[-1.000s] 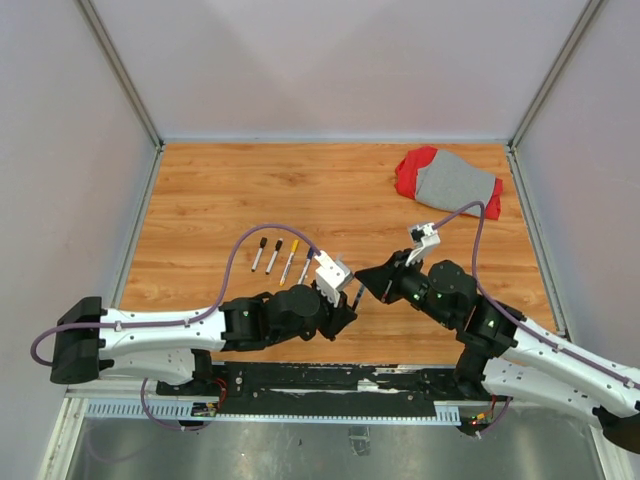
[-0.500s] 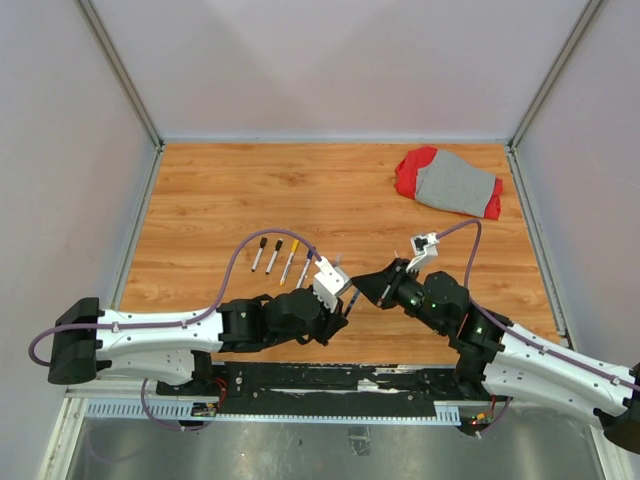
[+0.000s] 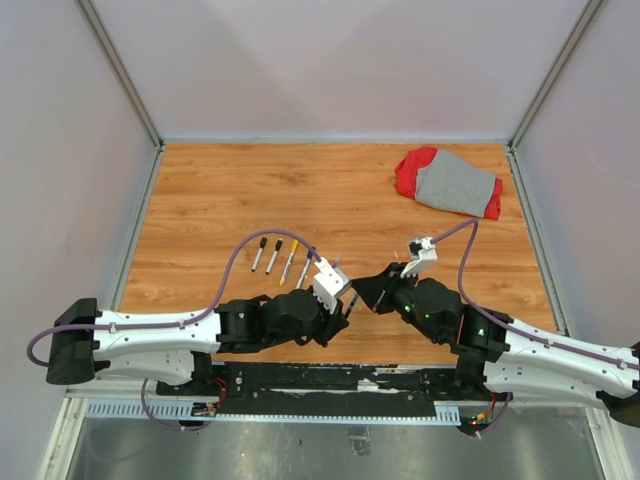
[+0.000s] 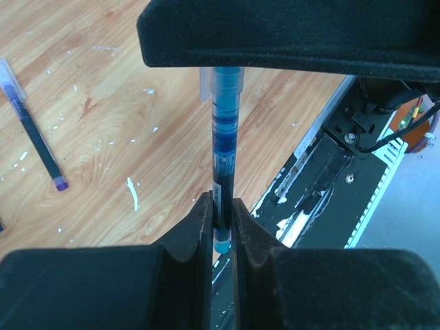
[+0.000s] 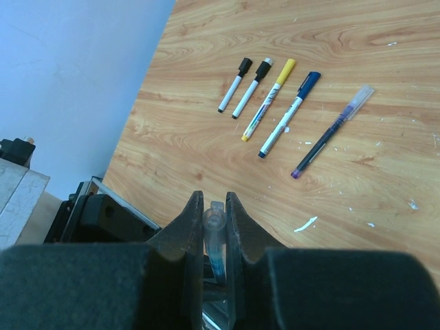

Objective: Insert the pens into the pen caps
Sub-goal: Press the pen cap onto the pen, then place the pen at the center of the board.

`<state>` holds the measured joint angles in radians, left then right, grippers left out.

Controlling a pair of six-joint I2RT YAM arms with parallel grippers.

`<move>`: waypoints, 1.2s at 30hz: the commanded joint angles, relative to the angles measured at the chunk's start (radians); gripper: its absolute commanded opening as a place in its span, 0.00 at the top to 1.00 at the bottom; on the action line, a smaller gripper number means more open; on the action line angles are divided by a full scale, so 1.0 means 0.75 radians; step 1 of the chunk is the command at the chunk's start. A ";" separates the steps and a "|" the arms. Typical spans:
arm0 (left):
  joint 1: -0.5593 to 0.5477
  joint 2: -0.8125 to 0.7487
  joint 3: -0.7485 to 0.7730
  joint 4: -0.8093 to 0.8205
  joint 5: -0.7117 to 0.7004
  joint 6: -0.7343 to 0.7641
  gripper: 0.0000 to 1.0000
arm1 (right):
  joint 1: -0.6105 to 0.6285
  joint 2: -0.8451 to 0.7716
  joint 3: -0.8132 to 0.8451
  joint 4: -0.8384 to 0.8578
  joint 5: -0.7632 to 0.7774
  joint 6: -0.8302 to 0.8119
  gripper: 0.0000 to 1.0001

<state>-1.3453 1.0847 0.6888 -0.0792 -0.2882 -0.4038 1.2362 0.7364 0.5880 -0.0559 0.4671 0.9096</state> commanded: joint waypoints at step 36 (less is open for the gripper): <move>0.053 -0.002 -0.071 0.197 -0.116 -0.217 1.00 | -0.026 -0.207 0.374 -0.702 0.195 -0.538 0.32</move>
<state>-1.3251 1.0607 0.6331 0.0834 -0.3470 -0.5438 1.2293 0.5865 0.8146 -0.4278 0.5034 0.5518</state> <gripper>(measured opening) 0.147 0.670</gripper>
